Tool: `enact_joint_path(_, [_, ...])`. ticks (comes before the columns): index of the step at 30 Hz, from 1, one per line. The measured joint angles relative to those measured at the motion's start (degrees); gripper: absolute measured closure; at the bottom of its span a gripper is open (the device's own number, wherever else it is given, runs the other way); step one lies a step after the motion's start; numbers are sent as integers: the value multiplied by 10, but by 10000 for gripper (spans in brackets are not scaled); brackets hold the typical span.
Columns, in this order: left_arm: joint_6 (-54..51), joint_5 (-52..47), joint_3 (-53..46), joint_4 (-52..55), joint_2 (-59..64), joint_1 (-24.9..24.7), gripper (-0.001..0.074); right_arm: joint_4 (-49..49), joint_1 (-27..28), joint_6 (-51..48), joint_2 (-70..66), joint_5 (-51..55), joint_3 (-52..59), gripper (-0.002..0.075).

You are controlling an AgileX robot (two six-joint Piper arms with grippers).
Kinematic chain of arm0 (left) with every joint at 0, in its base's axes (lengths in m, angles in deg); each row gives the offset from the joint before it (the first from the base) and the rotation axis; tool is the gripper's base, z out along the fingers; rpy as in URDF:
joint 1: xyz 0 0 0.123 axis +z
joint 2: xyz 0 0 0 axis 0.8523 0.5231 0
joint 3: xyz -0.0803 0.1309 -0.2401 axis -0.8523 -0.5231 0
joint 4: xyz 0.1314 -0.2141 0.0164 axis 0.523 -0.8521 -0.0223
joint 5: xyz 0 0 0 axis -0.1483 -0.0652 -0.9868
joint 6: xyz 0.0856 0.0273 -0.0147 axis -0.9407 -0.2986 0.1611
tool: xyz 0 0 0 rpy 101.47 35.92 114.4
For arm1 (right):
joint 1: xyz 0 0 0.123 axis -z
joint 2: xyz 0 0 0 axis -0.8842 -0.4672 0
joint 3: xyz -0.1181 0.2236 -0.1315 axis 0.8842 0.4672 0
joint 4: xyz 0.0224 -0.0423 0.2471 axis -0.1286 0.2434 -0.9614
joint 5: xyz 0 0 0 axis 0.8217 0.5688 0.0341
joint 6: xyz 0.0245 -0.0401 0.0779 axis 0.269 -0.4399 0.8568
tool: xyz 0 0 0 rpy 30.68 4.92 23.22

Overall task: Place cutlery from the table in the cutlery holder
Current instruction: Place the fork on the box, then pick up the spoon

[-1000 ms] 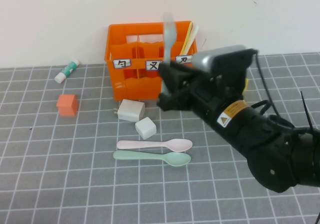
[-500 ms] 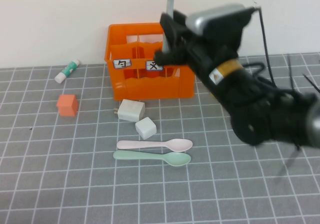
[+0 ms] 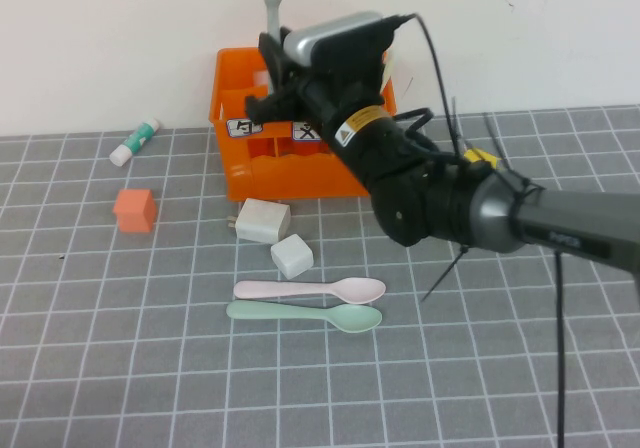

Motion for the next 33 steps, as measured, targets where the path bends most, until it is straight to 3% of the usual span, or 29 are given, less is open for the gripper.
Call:
enact_joint_path(12, [0, 0, 0, 0, 0, 0, 736, -2, 1, -18, -28, 21, -21, 545])
enact_joint_path(24, [1, 0, 0, 0, 0, 0, 736, -107, 1, 0, -24, 23, -21, 514])
enact_joint_path(28, [1, 0, 0, 0, 0, 0, 736, -36, 1, 7, 8, 43, -21, 521])
enact_joint_path(33, [1, 0, 0, 0, 0, 0, 736, 185, 1, 59, 113, 172, -16, 560])
